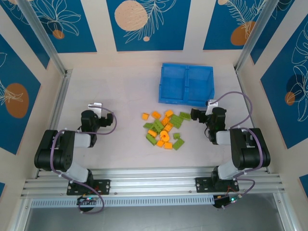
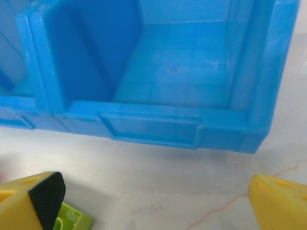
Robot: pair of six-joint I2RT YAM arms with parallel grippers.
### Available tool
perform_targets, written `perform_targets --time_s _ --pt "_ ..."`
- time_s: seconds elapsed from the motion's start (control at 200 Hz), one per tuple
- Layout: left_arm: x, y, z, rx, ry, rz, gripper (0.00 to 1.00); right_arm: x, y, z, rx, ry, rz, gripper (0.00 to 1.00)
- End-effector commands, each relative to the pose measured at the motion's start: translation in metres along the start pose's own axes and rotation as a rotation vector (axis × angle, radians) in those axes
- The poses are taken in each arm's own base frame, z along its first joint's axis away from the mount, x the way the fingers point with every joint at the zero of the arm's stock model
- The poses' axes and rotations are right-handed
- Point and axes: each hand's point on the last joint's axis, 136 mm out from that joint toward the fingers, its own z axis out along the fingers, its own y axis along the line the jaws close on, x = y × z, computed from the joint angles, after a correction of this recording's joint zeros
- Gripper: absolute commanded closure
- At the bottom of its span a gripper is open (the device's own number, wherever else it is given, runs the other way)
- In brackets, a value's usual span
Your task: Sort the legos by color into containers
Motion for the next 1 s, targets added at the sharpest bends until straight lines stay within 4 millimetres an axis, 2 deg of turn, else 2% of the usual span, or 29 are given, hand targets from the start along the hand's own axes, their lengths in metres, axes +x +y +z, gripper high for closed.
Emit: perform_targets --time_s 0.0,0.055,0.15,0.24,0.295,0.405,0.49,0.555,0.645,0.765,0.81,0.875,0.995 --pt "-0.016 -0.001 0.0 0.014 -0.052 0.01 0.0 -0.047 -0.011 -0.022 0.132 -0.013 0.056 0.01" --pt "-0.018 0.0 -0.001 0.007 -0.054 0.01 0.0 -0.057 -0.014 -0.037 0.178 0.038 0.165 0.01" --pt "-0.03 0.005 -0.01 -0.035 -0.044 0.011 0.0 -0.053 -0.007 -0.064 0.2 0.188 0.347 0.01" --pt "-0.046 0.009 -0.028 -0.09 -0.024 -0.017 0.0 -0.054 0.023 -0.083 0.081 0.328 0.421 0.0" --pt "-0.062 0.006 -0.045 -0.085 -0.045 -0.064 0.0 -0.052 0.045 -0.093 0.007 0.407 0.442 0.01" --pt "-0.096 -0.027 -0.082 0.046 -0.074 -0.074 0.0 -0.047 0.09 -0.106 -0.131 0.551 0.401 0.01" --pt "-0.114 -0.067 -0.115 0.208 -0.098 0.021 0.0 -0.033 0.102 -0.112 -0.098 0.639 0.299 0.01" --pt "-0.122 -0.1 -0.143 0.366 -0.124 0.128 0.0 -0.021 0.102 -0.107 -0.062 0.669 0.246 0.01" --pt "-0.12 -0.14 -0.183 0.593 -0.143 0.291 0.0 -0.004 0.1 -0.092 -0.006 0.726 0.292 0.01" --pt "-0.101 -0.169 -0.225 0.818 -0.113 0.473 0.0 0.007 0.095 -0.064 0.09 0.732 0.358 0.01" --pt "-0.093 -0.174 -0.232 0.864 -0.106 0.522 0.0 0.009 0.095 -0.051 0.108 0.724 0.372 0.0" --pt "-0.083 -0.175 -0.233 0.878 -0.099 0.558 0.0 0.013 0.098 -0.033 0.119 0.713 0.387 0.01" --pt "-0.079 -0.177 -0.234 0.89 -0.118 0.555 0.0 0.022 0.092 -0.003 0.194 0.711 0.356 0.0"
